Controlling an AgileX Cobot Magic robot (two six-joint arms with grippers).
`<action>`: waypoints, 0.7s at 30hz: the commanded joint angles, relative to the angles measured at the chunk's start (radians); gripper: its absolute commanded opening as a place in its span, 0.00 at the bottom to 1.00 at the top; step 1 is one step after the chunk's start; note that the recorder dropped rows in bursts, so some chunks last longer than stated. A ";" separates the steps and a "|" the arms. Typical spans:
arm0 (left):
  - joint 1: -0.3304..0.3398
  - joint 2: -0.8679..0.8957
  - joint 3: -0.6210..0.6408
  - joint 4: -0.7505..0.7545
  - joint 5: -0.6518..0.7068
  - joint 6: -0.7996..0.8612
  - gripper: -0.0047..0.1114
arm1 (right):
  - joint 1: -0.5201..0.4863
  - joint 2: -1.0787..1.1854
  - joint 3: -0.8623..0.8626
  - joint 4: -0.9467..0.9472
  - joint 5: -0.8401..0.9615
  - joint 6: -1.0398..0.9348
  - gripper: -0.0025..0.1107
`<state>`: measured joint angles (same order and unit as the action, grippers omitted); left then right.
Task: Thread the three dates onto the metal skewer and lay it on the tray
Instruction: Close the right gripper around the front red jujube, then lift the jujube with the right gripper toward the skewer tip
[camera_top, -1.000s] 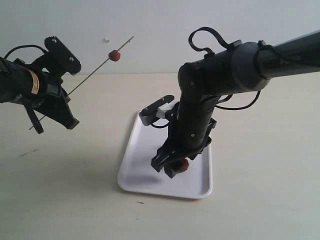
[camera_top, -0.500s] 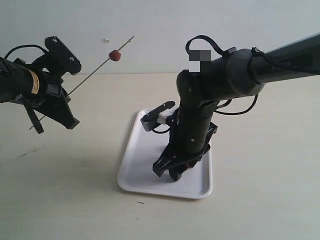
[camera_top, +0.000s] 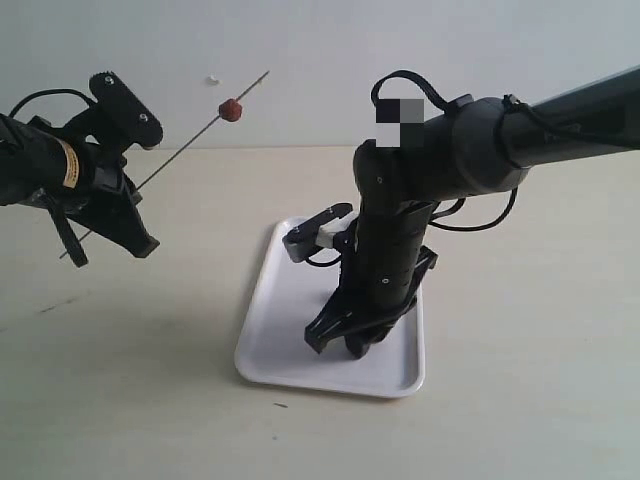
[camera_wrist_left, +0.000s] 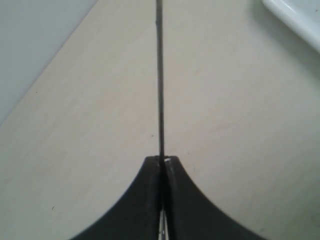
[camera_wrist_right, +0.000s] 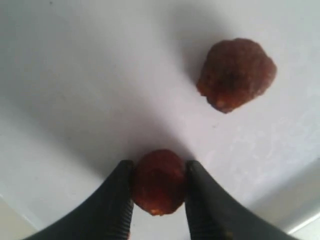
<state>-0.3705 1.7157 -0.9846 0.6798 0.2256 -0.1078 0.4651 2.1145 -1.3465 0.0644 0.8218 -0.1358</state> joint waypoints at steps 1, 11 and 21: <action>-0.001 -0.010 -0.008 -0.010 -0.014 -0.003 0.04 | 0.000 0.015 0.004 0.004 0.011 0.007 0.28; -0.001 -0.010 -0.008 -0.010 -0.014 -0.003 0.04 | -0.005 -0.020 0.004 -0.008 0.086 -0.010 0.28; -0.001 -0.010 -0.008 -0.010 -0.013 0.024 0.04 | -0.147 -0.228 0.004 0.073 0.131 -0.133 0.28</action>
<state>-0.3705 1.7157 -0.9846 0.6798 0.2256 -0.0879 0.3679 1.9392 -1.3421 0.0947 0.9413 -0.2158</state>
